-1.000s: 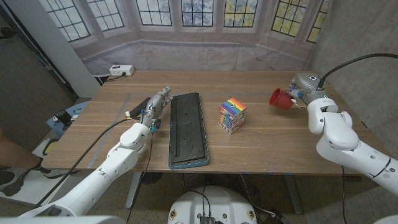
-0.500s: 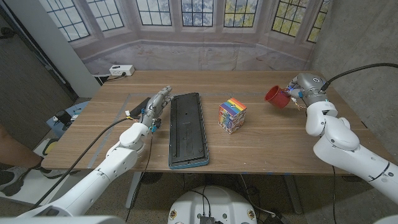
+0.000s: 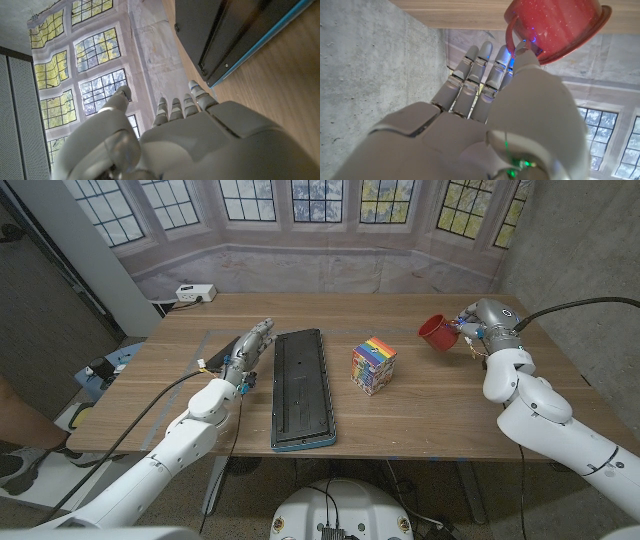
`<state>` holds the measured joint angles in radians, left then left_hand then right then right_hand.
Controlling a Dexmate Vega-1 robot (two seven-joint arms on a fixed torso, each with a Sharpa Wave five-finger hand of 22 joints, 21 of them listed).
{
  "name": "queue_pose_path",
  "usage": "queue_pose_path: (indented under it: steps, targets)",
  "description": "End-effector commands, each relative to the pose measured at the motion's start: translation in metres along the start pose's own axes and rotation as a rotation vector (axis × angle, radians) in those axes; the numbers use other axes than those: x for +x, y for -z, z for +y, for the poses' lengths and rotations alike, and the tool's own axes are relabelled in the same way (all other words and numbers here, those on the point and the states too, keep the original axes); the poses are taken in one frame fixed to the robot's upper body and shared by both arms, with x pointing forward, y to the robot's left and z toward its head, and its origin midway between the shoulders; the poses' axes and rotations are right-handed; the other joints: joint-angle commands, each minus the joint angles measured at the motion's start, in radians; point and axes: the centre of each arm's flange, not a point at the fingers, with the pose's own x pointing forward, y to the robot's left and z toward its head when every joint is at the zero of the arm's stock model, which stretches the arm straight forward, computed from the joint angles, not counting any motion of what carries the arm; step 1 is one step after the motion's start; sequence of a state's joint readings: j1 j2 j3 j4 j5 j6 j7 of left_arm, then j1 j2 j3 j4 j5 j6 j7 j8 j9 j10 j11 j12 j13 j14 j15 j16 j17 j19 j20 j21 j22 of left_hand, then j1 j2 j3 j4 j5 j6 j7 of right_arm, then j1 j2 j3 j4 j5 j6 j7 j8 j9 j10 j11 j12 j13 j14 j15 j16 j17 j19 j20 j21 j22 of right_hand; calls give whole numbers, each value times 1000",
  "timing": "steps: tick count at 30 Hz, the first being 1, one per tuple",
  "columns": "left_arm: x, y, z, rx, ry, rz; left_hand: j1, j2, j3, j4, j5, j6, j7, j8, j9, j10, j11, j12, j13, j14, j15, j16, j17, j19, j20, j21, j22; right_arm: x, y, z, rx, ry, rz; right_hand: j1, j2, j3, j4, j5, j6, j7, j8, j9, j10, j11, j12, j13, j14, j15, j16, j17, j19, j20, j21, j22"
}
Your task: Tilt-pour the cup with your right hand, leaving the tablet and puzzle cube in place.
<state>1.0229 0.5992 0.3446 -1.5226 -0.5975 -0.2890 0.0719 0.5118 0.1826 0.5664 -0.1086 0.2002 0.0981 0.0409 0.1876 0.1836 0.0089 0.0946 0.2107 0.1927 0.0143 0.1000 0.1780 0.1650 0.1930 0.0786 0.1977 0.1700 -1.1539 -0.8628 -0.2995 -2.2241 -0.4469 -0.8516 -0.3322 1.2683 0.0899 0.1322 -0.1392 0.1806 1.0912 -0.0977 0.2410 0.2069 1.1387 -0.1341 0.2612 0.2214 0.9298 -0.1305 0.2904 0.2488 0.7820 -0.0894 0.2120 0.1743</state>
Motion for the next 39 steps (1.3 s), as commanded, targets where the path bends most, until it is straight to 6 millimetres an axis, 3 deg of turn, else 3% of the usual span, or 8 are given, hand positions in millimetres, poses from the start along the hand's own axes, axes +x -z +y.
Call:
queue_pose_path:
  steps: [1, 18, 39]
  targets:
    - [-5, -4, 8, 6, -12, -6, 9, 0, -3, -1, 6, 5, -3, 1, 4, 4, -2, 0, 5, 7, 3, 1, 4, 4, 3, -1, 5, -5, -9, 6, 121, 65, 12, -13, 0, -6, -3, 3, 6, 1, 1, 3, 3, 3, -2, 4, 11, -107, 1, 2, 11, -109, 7, 4]
    - [-8, -6, 10, 10, -13, -8, 9, 0, -3, 0, 6, 4, -4, 1, 4, 4, -1, 0, 5, 7, 3, 1, 4, 4, 3, -1, 5, -11, -6, 22, 272, 156, 74, -15, 0, -7, -3, 3, 10, 7, 1, 4, 7, 4, -3, 4, 13, -108, 1, 5, 14, -109, 6, 3]
    - [-15, -13, 12, 14, -14, -20, 10, 0, -5, 0, 6, 4, -3, 1, 4, 5, -1, 0, 5, 7, 4, 1, 4, 4, 4, -1, 5, -2, 0, 53, 405, 238, 140, -9, 3, -6, -8, 2, 9, 8, -1, 5, 9, 5, -5, 3, 14, -110, -2, 6, 19, -108, 6, 3]
